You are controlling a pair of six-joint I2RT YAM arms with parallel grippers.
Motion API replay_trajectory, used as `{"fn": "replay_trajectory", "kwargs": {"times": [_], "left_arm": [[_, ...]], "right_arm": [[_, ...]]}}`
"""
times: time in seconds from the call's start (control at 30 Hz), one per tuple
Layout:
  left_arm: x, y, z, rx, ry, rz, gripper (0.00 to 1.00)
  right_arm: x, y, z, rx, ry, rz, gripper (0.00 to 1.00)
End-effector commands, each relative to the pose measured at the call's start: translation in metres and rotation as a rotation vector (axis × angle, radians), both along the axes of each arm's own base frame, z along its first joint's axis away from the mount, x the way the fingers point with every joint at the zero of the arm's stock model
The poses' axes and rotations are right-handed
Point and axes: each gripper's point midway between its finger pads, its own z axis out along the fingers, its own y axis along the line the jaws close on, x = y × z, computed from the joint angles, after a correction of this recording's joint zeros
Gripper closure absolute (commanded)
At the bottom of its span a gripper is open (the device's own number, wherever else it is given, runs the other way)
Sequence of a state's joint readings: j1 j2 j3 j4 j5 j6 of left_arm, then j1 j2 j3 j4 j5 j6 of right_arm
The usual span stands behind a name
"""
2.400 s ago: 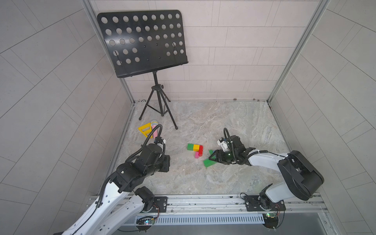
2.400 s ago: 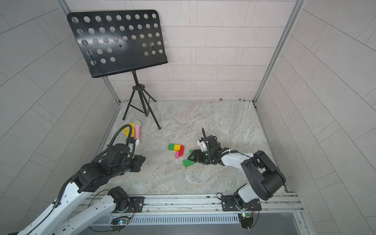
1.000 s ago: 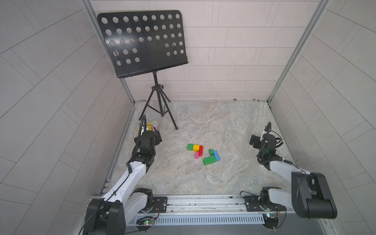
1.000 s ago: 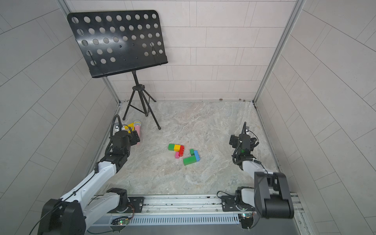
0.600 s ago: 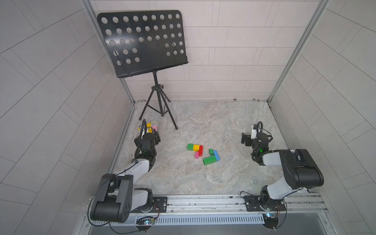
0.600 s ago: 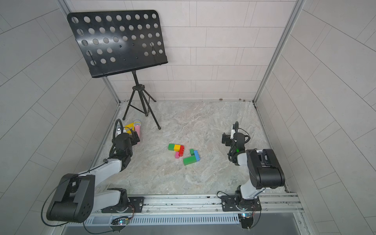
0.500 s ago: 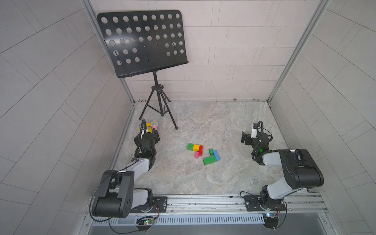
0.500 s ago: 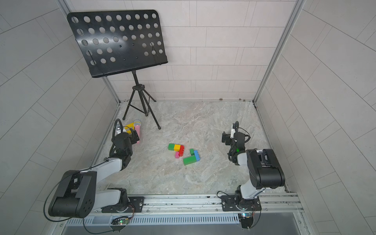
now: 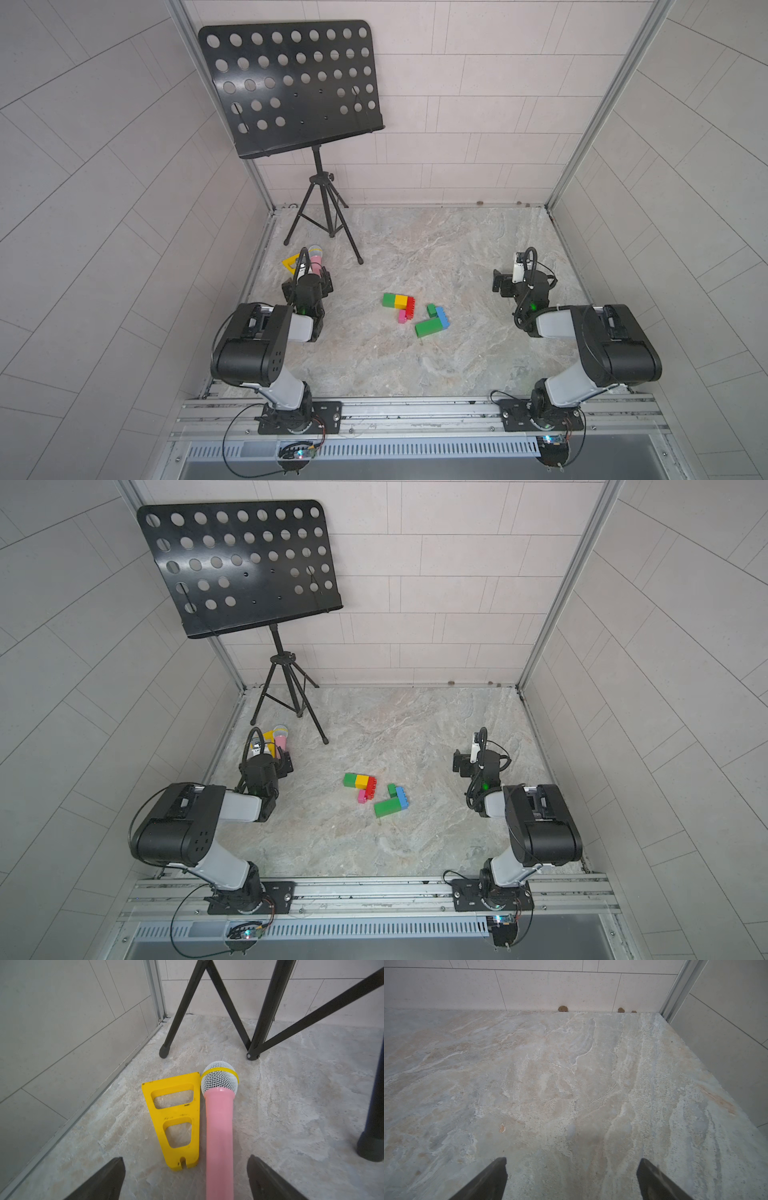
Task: Assemble the letter r with lego
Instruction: Reset both arms
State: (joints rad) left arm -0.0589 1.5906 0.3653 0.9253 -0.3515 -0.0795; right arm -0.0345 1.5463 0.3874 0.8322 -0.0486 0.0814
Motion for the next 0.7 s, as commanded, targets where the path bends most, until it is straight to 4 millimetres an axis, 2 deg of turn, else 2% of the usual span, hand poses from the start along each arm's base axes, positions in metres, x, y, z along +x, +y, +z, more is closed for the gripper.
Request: {"fn": "replay_trajectory", "kwargs": {"times": [0.0, 0.2, 0.37, 0.53, 0.67], "left_arm": [[0.003, 0.0, 0.015, 0.032, -0.046, 0.007, 0.0], [-0.006, -0.013, 0.026, 0.16, -0.098, 0.059, 0.0], [-0.006, -0.013, 0.026, 0.158, -0.093, 0.059, 0.0], [0.003, -0.01, 0.017, 0.109, -0.041, 0.026, 0.0], [0.002, -0.011, 0.02, 0.113, -0.052, 0.023, 0.0]], "right_arm": [[0.004, 0.002, 0.008, -0.015, -0.019, 0.018, 0.0], [0.004, 0.002, 0.008, -0.016, -0.019, 0.018, 0.0], [0.004, 0.003, 0.008, -0.015, -0.018, 0.02, 0.0], [0.003, 0.002, 0.008, -0.015, -0.018, 0.019, 0.0], [0.003, 0.003, 0.008, -0.014, -0.017, 0.019, 0.0]]}}
